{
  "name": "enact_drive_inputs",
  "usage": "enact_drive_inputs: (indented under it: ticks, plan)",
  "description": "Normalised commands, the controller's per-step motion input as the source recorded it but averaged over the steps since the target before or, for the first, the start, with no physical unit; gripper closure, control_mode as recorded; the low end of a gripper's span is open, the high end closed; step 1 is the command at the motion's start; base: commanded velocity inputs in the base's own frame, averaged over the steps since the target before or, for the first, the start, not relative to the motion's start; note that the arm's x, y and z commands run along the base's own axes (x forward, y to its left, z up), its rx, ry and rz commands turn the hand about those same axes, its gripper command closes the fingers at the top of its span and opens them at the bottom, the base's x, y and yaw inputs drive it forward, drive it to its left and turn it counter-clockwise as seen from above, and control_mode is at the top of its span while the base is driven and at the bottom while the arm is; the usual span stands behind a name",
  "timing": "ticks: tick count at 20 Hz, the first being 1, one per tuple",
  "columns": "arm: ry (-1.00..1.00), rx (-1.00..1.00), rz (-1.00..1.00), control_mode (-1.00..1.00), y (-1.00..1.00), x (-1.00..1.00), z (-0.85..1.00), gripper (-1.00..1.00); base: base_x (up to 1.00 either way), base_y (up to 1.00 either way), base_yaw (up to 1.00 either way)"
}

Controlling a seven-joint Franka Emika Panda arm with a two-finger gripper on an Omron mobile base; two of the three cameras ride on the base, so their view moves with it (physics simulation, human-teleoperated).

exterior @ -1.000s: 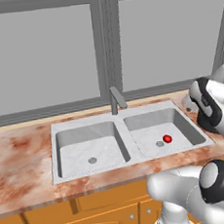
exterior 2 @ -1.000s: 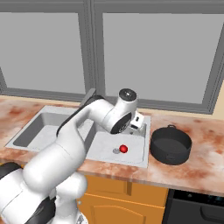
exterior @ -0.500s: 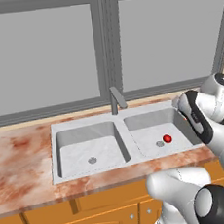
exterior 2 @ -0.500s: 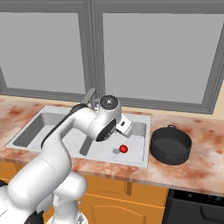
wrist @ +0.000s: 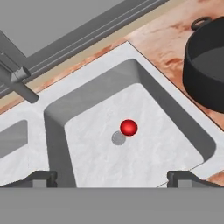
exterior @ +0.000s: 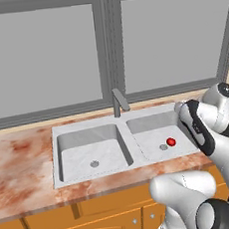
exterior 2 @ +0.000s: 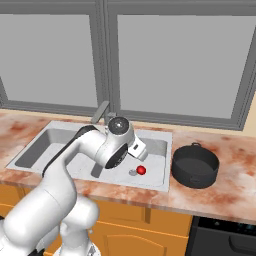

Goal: Dump the tomato from the pot into the sink. Then turn on the water and wash the tomato. Then turn off the water and put the tomato back in the pot.

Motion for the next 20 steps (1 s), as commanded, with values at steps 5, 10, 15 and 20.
enact_drive_inputs:
  ticks: [5, 10, 15, 20]
  plan:
    - [0.00, 0.10, 0.00, -1.00, -0.01, 0.09, 0.00, -1.00, 0.00, 0.00, 0.00]
    - [-0.08, 0.12, 0.01, -1.00, 0.00, 0.20, 0.00, -1.00, 0.00, 0.00, 0.00]
    - [-0.04, 0.03, 0.04, -1.00, 0.09, 0.22, 0.03, -1.00, 0.00, 0.00, 0.00]
    - [-0.03, 0.00, 0.05, -1.00, 0.15, 0.22, 0.10, -1.00, 0.00, 0.00, 0.00]
